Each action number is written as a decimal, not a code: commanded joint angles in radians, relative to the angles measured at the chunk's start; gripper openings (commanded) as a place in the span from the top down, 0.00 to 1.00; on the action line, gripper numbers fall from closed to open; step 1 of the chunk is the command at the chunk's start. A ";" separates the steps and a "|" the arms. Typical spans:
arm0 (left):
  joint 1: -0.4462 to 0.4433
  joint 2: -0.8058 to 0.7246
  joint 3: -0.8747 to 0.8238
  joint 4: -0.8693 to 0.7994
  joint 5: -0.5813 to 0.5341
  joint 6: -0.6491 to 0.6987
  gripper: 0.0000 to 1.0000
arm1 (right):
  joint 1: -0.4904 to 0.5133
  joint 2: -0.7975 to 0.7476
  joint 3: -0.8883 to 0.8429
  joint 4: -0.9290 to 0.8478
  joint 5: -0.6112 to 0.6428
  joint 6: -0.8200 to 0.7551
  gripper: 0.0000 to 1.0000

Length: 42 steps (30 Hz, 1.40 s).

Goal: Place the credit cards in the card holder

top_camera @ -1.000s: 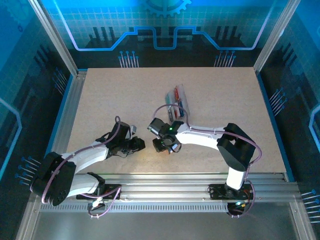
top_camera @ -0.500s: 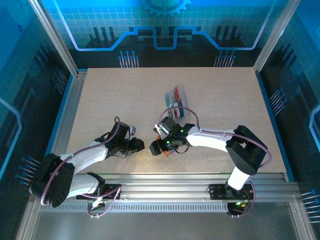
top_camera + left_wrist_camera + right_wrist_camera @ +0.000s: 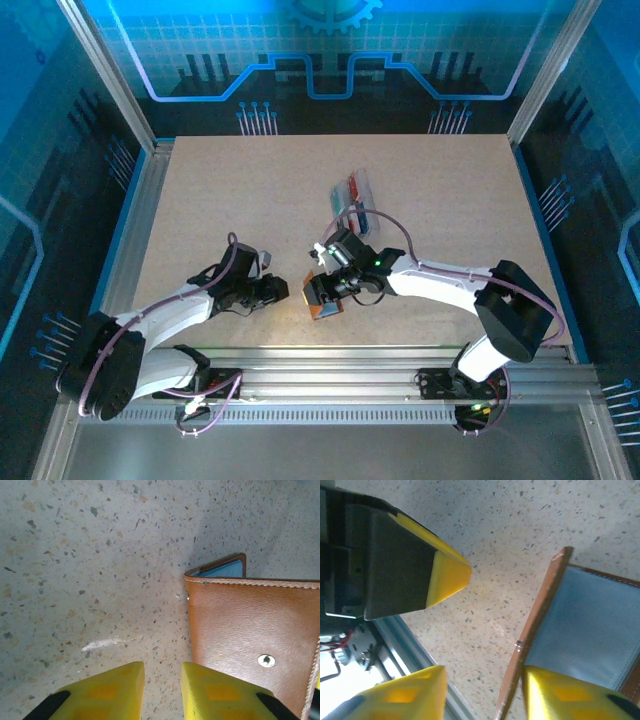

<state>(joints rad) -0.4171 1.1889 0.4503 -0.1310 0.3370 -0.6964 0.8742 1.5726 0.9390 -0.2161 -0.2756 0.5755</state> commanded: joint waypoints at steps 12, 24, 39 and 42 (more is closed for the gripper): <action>0.069 -0.110 -0.007 -0.086 -0.001 0.007 0.79 | 0.036 0.140 0.066 0.088 -0.072 0.014 0.79; 0.131 -0.211 -0.004 -0.170 -0.029 -0.028 0.88 | 0.174 0.297 0.349 -0.299 0.401 -0.047 1.00; 0.146 -0.186 0.001 -0.156 -0.009 -0.009 0.88 | 0.135 0.072 0.213 -0.559 0.827 -0.001 1.00; 0.147 -0.175 -0.001 -0.145 -0.004 -0.009 0.88 | 0.148 0.084 0.230 -0.633 0.913 0.025 1.00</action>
<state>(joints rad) -0.2775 1.0046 0.4496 -0.2848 0.3187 -0.7074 1.0183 1.6604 1.1694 -0.7113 0.4828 0.5652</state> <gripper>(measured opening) 0.121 0.052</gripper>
